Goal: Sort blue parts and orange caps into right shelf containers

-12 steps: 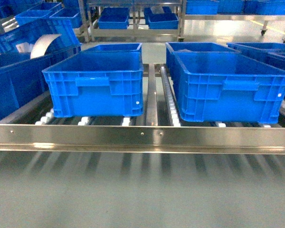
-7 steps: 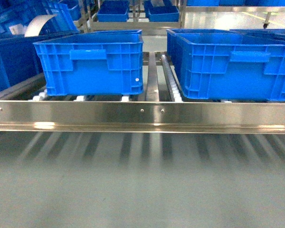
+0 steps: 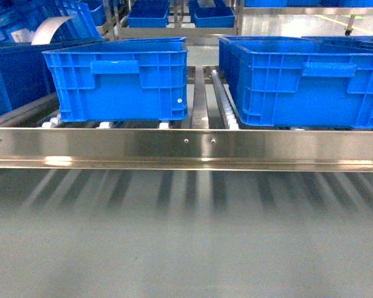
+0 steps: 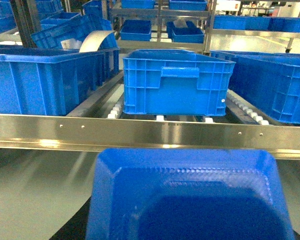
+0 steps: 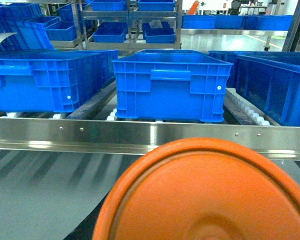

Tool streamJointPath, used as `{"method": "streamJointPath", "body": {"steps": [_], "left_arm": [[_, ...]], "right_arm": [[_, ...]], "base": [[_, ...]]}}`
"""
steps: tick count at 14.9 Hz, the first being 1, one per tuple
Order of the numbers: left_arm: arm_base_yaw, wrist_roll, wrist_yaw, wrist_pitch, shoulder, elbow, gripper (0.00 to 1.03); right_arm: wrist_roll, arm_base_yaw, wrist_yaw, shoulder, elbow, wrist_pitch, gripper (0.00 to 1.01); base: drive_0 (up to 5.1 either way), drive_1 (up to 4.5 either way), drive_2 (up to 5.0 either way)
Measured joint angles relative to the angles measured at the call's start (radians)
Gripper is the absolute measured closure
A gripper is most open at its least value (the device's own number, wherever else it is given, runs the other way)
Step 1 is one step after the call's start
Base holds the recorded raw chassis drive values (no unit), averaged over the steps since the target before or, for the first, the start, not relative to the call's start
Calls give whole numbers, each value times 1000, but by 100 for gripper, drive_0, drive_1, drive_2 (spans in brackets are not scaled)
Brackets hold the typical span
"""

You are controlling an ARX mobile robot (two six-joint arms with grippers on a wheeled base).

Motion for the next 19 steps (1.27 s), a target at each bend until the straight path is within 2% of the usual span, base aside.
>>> {"method": "streamJointPath", "body": {"steps": [1, 19], "left_arm": [[0, 0, 0, 0, 0, 0, 62], [0, 0, 0, 0, 0, 0, 62]], "right_arm": [[0, 0, 0, 0, 0, 0, 59], [0, 0, 0, 0, 0, 6, 59]], "base": [[0, 0, 0], [-3, 413, -418]]}}
